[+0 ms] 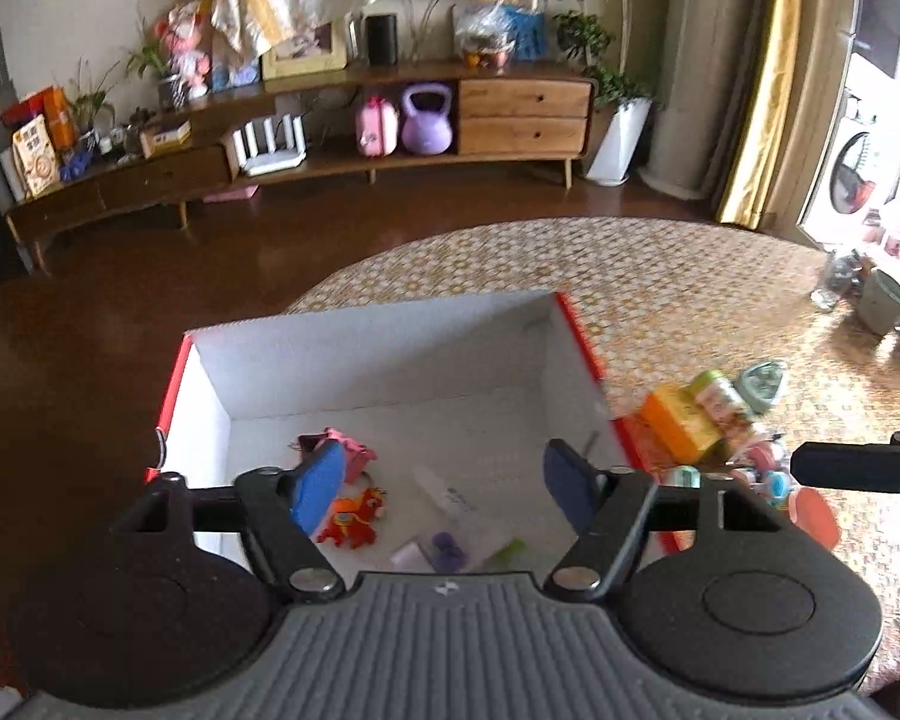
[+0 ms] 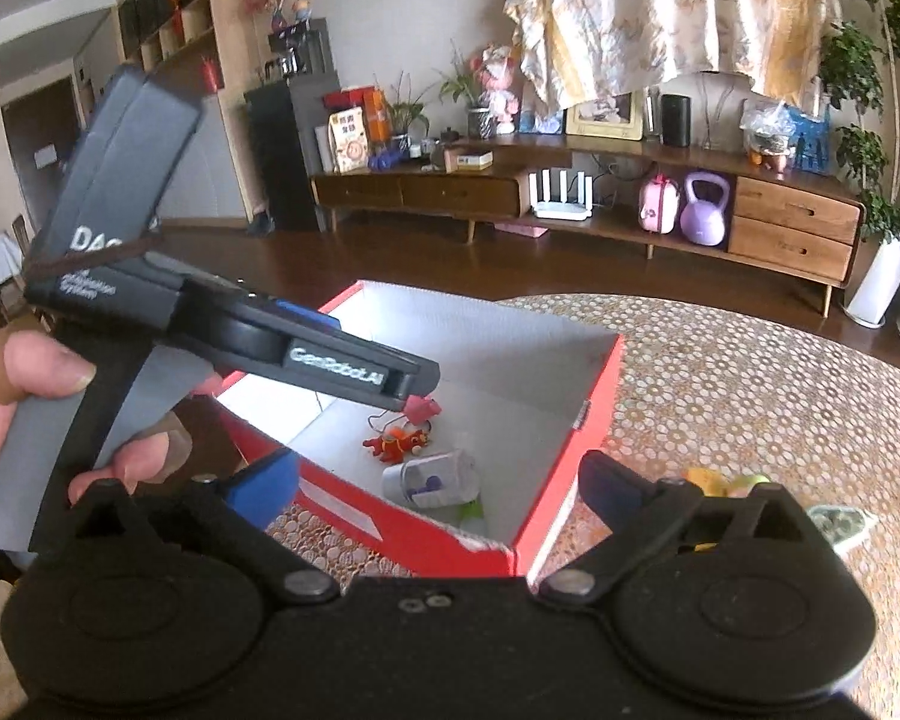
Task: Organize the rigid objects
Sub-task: 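Move both tools back to the table, right tool toward the pink heart dish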
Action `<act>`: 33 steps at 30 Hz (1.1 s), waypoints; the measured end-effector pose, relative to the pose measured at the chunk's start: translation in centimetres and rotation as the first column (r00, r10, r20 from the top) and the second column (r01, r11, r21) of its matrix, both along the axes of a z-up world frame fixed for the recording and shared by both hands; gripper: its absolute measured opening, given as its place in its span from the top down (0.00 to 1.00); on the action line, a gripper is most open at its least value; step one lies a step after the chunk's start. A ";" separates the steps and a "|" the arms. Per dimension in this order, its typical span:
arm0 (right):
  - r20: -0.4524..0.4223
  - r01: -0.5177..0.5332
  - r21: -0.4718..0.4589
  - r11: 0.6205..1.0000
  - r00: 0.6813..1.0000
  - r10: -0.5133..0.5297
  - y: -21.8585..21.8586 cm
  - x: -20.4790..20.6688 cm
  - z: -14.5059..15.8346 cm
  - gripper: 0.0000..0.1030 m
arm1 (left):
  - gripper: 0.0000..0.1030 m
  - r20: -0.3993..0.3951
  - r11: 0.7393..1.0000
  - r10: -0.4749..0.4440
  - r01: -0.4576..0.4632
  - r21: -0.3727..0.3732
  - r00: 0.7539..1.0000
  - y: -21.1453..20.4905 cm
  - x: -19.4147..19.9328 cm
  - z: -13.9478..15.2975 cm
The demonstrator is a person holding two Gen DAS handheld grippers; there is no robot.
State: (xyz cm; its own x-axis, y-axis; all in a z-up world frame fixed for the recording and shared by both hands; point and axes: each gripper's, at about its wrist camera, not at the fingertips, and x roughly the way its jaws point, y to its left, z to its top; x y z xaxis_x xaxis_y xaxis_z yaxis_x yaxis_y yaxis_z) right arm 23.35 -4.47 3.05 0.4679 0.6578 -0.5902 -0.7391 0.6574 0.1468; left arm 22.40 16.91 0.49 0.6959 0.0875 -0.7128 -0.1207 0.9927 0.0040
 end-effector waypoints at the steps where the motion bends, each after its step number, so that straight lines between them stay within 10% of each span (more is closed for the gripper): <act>1: -0.004 0.002 0.009 1.000 1.000 -0.002 -0.6 -0.2 0.1 0.01 | 0.26 0.010 1.000 -0.006 0.006 0.000 1.000 -0.4 -0.2 0.1; 33: 0.072 0.209 -0.106 0.972 0.977 -0.202 -17.1 -2.1 -7.9 0.01 | 0.16 0.099 0.986 -0.133 0.142 -0.088 0.986 -15.6 -2.3 -5.1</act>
State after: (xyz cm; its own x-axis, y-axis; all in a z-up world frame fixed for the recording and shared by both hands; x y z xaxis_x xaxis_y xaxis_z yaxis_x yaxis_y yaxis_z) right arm 21.26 -21.57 -4.81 0.6229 0.4752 -0.6214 -0.5919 0.8057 0.0228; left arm 20.07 1.32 -4.65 0.7602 -0.0784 -0.6450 0.0213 0.9952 -0.0958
